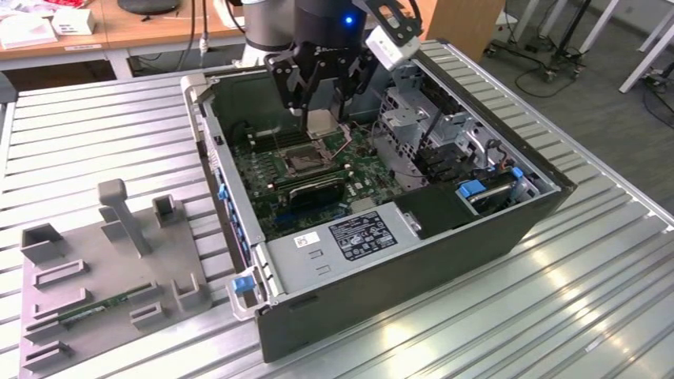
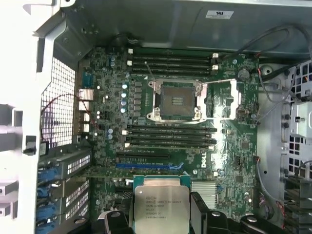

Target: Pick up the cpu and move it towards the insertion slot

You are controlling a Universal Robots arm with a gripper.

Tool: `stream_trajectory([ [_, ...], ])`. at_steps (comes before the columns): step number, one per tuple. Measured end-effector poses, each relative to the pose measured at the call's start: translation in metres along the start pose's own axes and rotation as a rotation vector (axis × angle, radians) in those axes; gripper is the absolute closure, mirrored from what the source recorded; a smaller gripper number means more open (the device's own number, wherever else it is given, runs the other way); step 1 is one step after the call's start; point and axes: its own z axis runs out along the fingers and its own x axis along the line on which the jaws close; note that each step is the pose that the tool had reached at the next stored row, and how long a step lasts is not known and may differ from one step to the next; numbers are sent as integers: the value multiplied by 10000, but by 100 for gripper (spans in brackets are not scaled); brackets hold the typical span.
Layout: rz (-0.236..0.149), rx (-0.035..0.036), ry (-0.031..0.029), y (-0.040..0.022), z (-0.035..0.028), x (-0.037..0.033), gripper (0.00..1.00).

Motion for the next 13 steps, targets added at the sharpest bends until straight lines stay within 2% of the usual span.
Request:
stream_trajectory([
  [5, 0, -1, -1, 144, 14, -8, 46],
  [13, 0, -1, -1, 288, 36, -32, 46],
])
